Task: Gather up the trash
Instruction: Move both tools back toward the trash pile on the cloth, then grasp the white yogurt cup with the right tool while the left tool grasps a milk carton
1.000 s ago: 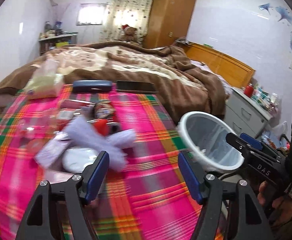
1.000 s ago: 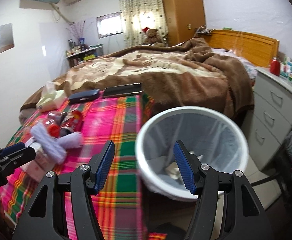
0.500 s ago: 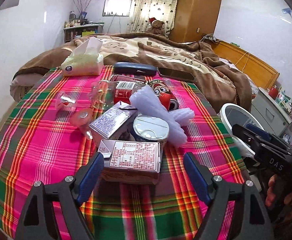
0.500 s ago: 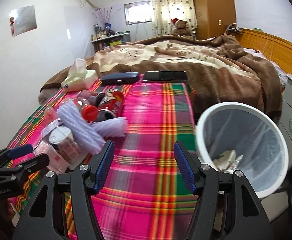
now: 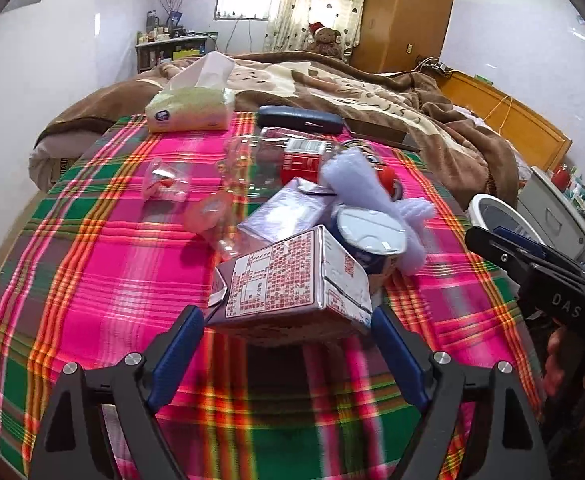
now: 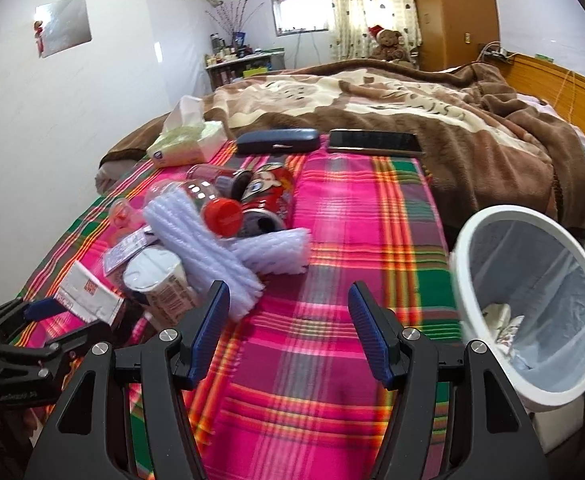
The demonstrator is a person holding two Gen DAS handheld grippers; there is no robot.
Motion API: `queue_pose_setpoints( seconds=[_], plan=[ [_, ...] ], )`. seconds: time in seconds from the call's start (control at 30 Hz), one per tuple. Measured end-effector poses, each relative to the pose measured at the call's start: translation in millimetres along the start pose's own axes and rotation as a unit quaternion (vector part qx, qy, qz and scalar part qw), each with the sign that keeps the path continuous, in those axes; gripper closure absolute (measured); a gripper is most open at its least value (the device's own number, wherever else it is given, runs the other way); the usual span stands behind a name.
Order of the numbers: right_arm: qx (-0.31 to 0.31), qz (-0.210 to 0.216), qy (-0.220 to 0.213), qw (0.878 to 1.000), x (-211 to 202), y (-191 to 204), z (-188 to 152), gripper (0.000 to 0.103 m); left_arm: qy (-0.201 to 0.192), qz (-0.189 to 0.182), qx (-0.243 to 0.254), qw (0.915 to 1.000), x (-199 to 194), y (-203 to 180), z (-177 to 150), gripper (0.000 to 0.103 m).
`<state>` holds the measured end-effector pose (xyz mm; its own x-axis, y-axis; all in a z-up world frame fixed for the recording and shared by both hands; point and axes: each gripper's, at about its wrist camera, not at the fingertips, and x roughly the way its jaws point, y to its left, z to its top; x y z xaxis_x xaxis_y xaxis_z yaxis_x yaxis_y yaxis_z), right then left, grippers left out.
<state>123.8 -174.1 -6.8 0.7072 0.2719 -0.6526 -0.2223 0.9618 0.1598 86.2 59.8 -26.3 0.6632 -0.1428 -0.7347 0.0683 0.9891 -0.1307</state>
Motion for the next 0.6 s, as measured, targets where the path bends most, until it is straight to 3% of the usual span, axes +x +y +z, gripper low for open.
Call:
queue_pose_setpoints(
  seconds=[0.13,0.23,0.37,0.6],
  plan=[
    [-0.011,0.017,0.007,1.000,2,12,-2,0.040,0.000,-0.004,-0.019,0.9998,-3,15,-2,0.017],
    [-0.016,0.028,0.013,0.999,3,20,-5,0.040,0.001,0.028,-0.024,0.9993,-7,26,-6,0.017],
    [-0.026,0.048,0.019,0.998,7,31,-7,0.040,0.010,0.030,-0.050,0.9983,-10,48,-14,0.017],
    [0.000,0.093,0.031,0.995,17,43,-7,0.040,-0.017,0.027,-0.075,0.9967,-28,68,-16,0.017]
  ],
)
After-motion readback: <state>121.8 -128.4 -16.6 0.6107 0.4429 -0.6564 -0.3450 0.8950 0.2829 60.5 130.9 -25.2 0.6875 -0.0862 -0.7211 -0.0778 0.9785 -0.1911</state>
